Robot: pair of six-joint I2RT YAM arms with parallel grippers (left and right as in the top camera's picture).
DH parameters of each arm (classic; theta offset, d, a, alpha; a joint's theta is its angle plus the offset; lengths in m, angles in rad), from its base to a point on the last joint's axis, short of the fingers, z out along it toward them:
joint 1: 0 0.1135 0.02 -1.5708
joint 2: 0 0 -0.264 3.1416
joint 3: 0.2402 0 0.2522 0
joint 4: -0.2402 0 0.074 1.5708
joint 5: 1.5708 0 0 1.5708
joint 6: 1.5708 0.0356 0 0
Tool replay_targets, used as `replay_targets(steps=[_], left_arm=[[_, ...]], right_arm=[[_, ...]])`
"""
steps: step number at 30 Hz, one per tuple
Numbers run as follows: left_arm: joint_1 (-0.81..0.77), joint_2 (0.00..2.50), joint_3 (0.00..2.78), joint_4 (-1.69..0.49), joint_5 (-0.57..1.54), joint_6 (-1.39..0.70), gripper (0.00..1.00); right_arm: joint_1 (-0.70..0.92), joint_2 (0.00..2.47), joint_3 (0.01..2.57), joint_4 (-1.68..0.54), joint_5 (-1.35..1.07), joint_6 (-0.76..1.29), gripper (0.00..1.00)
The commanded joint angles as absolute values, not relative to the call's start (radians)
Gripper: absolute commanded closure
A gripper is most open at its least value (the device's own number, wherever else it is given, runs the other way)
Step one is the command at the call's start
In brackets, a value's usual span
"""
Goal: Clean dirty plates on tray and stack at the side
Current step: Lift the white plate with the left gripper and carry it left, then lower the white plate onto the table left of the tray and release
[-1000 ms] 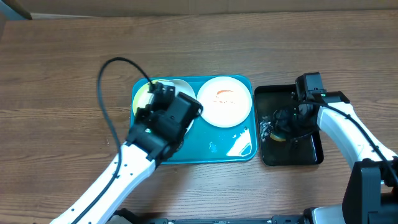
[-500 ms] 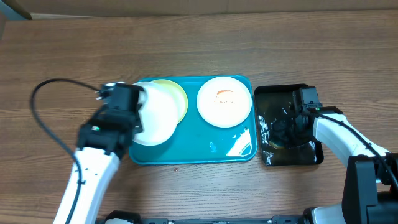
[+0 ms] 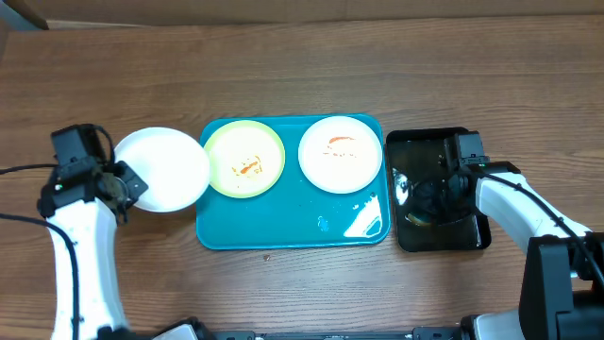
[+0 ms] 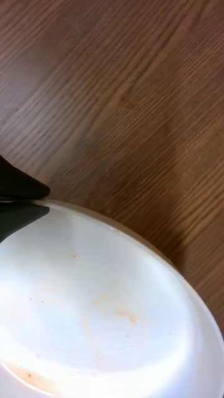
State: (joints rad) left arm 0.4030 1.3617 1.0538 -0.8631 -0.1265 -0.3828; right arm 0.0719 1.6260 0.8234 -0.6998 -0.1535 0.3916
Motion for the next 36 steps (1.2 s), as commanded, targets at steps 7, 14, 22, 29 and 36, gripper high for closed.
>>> replay_targets(steps=[7, 14, 22, 29, 36], left_arm=[[0.542, 1.524, 1.077, -0.716, -0.027, -0.382, 0.96], [0.558, 1.600, 1.077, -0.613, -0.040, -0.373, 0.96], [0.558, 1.642, 1.077, -0.654, -0.175, -0.370, 0.96], [0.558, 1.645, 1.076, -0.669, -0.189, -0.373, 0.55], [0.535, 1.642, 1.110, -0.660, 0.231, -0.310, 0.48]], right_arm=[[0.072, 1.634, 0.803, -0.719, -0.150, 0.388, 0.96], [0.072, 1.634, 0.803, -0.725, -0.150, 0.388, 0.96], [0.072, 1.634, 0.803, -0.731, -0.150, 0.388, 0.96], [0.072, 1.634, 0.803, -0.738, -0.150, 0.384, 0.96], [0.072, 1.634, 0.803, -0.754, -0.150, 0.384, 0.89]])
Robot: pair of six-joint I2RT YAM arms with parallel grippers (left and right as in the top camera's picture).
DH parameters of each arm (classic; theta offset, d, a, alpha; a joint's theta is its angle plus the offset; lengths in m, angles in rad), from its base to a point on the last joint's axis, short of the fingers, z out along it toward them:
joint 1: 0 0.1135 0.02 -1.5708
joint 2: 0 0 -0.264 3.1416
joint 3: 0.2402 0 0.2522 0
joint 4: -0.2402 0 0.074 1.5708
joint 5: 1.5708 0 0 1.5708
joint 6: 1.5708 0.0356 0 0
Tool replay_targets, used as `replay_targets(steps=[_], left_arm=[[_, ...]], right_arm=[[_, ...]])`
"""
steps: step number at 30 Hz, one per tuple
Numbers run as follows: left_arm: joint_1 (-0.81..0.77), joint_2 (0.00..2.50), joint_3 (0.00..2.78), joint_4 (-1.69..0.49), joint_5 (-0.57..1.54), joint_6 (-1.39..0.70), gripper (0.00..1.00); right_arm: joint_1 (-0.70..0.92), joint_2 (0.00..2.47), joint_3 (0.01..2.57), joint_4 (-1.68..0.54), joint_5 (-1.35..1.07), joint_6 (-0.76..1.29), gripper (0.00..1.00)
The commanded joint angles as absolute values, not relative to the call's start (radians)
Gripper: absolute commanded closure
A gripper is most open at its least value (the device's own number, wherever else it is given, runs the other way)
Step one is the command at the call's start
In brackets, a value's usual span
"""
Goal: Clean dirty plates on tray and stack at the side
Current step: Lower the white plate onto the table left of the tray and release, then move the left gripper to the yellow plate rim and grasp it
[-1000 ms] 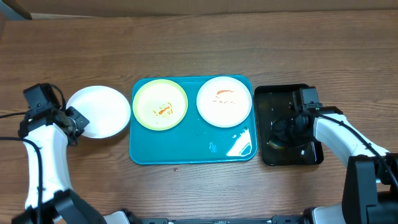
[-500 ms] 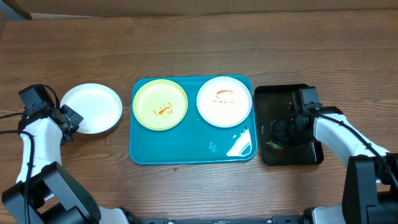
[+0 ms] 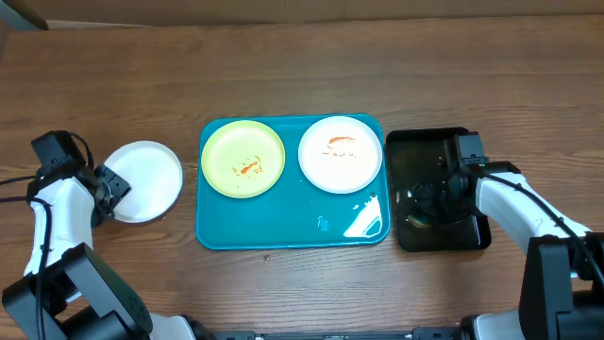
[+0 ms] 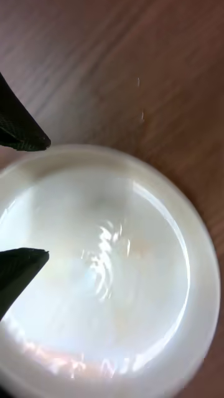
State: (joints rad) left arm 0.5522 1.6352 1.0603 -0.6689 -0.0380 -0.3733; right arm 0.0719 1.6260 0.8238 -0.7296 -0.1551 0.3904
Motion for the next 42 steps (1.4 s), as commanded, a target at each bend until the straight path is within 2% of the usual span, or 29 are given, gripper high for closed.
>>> replay_targets(steps=[1, 3, 6, 13, 20, 31, 42], left_arm=[[0.517, 1.640, 1.117, -0.648, 0.318, -0.263, 0.49], [0.473, 1.640, 1.132, -0.626, 0.464, -0.157, 0.46], [0.398, 1.640, 1.137, -0.612, 0.547, -0.049, 0.39], [0.212, 1.642, 1.137, -0.602, 0.389, 0.117, 0.37], [0.093, 1.642, 1.137, -0.495, 0.177, 0.161, 0.32], [0.052, 1.753, 1.137, -0.331, 0.131, 0.162, 0.30], [0.049, 1.906, 1.137, -0.287, 0.185, 0.160, 0.36]], right_arm=[[0.072, 1.634, 0.803, -0.757, -0.150, 0.384, 0.89], [0.072, 1.634, 0.803, -0.762, -0.150, 0.384, 0.89], [0.072, 1.634, 0.803, -0.770, -0.150, 0.384, 0.89], [0.072, 1.634, 0.803, -0.780, -0.150, 0.384, 0.90], [0.072, 1.634, 0.803, -0.781, -0.150, 0.384, 0.90], [0.072, 1.634, 0.803, -0.797, -0.151, 0.385, 0.90], [0.072, 1.634, 0.803, -0.799, -0.150, 0.385, 0.90]])
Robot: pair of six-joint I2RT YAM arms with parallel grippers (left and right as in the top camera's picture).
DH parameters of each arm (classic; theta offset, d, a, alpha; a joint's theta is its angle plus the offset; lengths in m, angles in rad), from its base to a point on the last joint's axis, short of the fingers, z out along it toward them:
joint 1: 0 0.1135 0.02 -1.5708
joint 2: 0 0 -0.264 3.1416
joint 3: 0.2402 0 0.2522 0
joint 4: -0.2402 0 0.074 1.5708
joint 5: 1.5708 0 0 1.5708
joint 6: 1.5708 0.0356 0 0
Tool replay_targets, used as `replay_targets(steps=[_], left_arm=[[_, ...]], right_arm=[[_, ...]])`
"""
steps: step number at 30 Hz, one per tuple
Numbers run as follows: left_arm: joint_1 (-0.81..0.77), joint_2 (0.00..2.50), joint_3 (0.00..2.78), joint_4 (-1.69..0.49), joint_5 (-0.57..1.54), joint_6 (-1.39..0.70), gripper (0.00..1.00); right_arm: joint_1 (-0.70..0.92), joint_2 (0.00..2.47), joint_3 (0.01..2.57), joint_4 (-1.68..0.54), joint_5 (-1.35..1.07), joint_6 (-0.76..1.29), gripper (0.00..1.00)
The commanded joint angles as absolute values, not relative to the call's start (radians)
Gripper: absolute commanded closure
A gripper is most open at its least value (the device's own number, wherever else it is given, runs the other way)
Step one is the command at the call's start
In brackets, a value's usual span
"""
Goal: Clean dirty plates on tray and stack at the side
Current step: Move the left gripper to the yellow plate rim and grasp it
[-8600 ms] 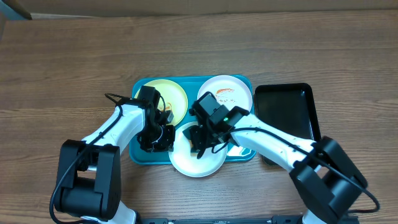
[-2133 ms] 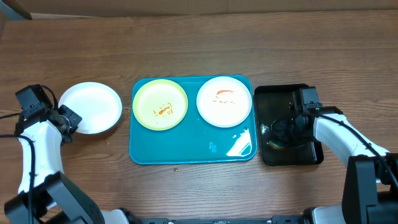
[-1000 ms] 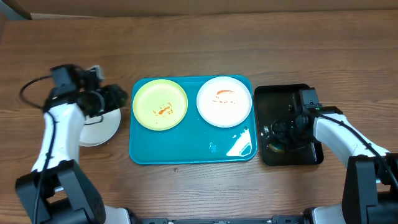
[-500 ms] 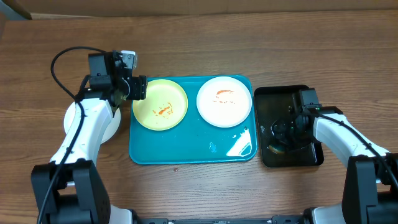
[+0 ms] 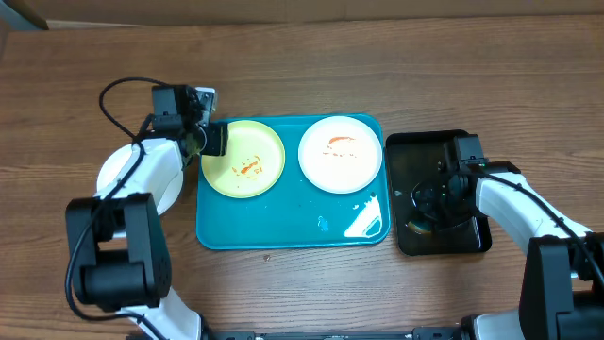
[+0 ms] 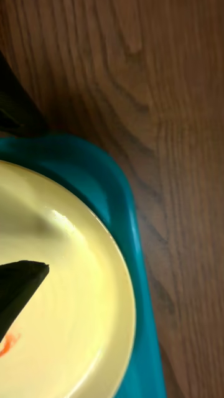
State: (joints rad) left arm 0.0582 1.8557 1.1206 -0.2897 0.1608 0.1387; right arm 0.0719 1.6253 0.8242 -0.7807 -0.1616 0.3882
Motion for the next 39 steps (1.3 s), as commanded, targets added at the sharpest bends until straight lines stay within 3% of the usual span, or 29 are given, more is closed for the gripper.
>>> replay_targets(steps=[1, 6, 12, 17, 27, 39], left_arm=[[0.048, 1.916, 1.137, -0.289, 0.188, 0.160, 0.36], [0.031, 1.959, 1.137, -0.302, 0.208, 0.153, 0.39], [0.024, 1.953, 1.137, -0.403, 0.207, 0.152, 0.76], [0.024, 1.953, 1.137, -0.556, 0.208, 0.126, 0.92], [0.024, 1.953, 1.137, -0.834, 0.211, -0.028, 0.95], [0.024, 1.953, 1.137, -1.010, 0.207, -0.031, 0.96]], right_arm=[[0.072, 1.634, 0.803, -0.799, -0.150, 0.385, 0.90], [0.072, 1.634, 0.803, -0.799, -0.150, 0.385, 0.90], [0.072, 1.634, 0.803, -0.800, -0.150, 0.385, 0.90], [0.072, 1.634, 0.803, -0.799, -0.147, 0.385, 0.90], [0.072, 1.634, 0.812, -0.795, -0.147, 0.384, 0.96], [0.072, 1.632, 1.055, -1.047, -0.147, 0.358, 0.96]])
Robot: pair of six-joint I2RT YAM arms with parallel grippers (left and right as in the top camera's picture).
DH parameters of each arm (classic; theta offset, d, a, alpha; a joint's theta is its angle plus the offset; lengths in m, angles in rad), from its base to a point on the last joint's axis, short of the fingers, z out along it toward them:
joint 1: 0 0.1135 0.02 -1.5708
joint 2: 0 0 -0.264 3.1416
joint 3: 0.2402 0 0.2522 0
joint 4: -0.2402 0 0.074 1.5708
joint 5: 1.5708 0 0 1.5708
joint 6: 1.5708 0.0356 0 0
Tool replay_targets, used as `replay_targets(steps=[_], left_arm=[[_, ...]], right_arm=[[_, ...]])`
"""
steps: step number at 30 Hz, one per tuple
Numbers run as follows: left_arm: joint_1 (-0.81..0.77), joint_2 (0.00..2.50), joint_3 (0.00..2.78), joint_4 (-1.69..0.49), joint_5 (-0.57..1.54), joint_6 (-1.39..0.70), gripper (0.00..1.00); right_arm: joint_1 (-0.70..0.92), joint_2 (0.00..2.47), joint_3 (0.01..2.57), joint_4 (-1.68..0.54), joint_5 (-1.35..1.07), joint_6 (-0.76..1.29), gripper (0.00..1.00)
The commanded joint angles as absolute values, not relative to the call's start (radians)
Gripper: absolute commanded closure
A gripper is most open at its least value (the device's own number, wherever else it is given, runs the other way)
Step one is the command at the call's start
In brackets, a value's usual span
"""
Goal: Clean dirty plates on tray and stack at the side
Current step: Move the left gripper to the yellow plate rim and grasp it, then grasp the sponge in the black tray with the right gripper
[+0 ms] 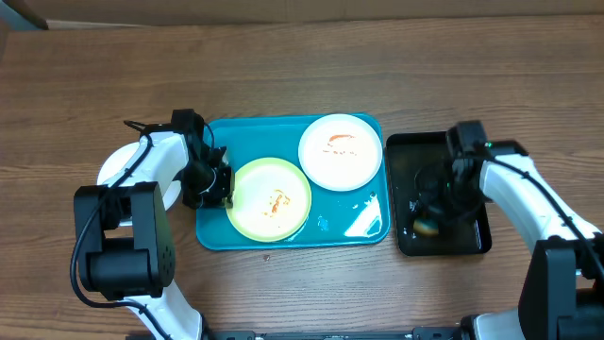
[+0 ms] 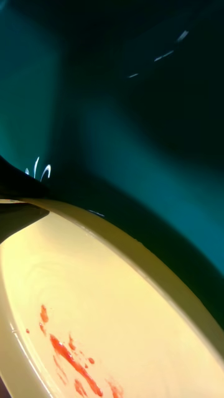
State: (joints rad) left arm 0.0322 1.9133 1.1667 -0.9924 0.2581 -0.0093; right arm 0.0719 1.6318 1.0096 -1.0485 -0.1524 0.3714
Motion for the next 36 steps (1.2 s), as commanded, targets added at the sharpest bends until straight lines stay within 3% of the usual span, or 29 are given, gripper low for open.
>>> replay_targets(steps=[1, 17, 21, 30, 36], left_arm=[[0.024, 1.953, 1.137, -1.020, 0.207, -0.031, 0.96], [0.024, 1.953, 1.137, -1.046, 0.211, -0.061, 0.96], [0.023, 1.953, 1.137, -1.047, 0.211, -0.061, 0.96], [0.023, 1.953, 1.137, -1.045, 0.211, -0.076, 0.96], [0.023, 1.953, 1.137, -1.038, 0.211, -0.083, 0.96]], right_arm=[[0.072, 1.632, 1.051, -1.036, -0.146, 0.358, 0.96], [0.079, 1.633, 0.765, -0.712, -0.152, 0.366, 0.96], [0.077, 1.632, 0.829, -0.785, -0.167, 0.366, 0.96], [0.085, 1.616, 1.232, -1.116, -0.181, 0.339, 0.96], [0.155, 1.618, 1.246, -1.147, -0.085, 0.369, 0.96]])
